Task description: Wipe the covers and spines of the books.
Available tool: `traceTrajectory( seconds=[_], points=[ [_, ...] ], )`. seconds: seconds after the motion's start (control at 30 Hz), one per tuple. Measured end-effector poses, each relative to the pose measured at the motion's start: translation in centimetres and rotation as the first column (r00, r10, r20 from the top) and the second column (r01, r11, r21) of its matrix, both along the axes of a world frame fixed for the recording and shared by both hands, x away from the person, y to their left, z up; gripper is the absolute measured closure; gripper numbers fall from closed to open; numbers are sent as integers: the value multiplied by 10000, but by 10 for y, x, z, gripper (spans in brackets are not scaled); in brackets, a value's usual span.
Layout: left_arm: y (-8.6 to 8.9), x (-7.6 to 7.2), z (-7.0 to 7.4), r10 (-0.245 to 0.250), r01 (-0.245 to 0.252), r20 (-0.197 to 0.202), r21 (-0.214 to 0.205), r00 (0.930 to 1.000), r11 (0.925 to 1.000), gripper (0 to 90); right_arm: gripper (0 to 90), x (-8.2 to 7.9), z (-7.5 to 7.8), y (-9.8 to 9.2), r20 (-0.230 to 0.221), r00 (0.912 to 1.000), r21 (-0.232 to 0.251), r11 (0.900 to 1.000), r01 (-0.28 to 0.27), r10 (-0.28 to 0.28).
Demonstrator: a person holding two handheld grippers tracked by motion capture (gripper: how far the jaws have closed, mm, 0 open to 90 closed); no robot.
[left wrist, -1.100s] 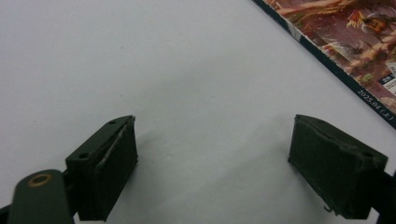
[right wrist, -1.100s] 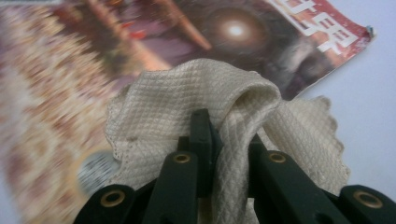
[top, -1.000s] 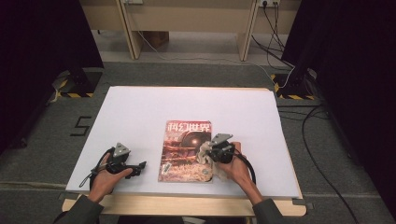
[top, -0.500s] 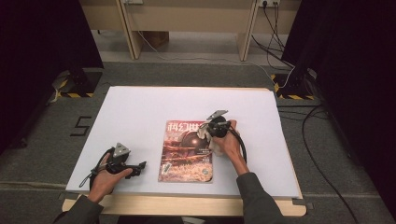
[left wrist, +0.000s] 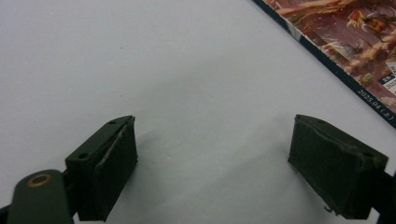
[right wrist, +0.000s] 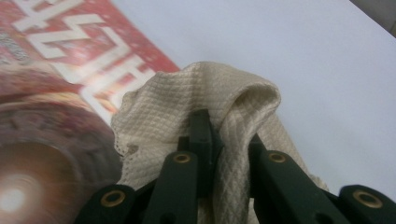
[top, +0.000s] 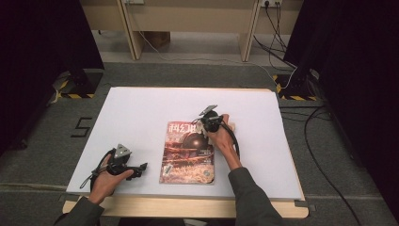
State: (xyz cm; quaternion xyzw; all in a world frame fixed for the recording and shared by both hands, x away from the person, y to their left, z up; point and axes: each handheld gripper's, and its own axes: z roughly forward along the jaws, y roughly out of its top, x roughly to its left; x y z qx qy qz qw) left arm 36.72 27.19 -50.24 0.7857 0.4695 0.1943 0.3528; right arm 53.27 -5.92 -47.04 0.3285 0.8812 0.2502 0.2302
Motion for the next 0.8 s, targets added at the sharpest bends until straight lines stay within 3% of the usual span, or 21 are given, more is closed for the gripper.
traceTrajectory(
  seconds=[0.43, 0.8],
  points=[
    [0, 0, 0, -13, 13, -6, 20, 10000, 10000, 140, 821, 10, -2, 61, -123, 9988, 283, 9985, -471, 475],
    [0, 0, 0, -13, 13, -2, 15, 10000, 10000, 141, 822, 8, -5, 89, -181, 9940, 873, 9905, -1062, 1082]
  ],
)
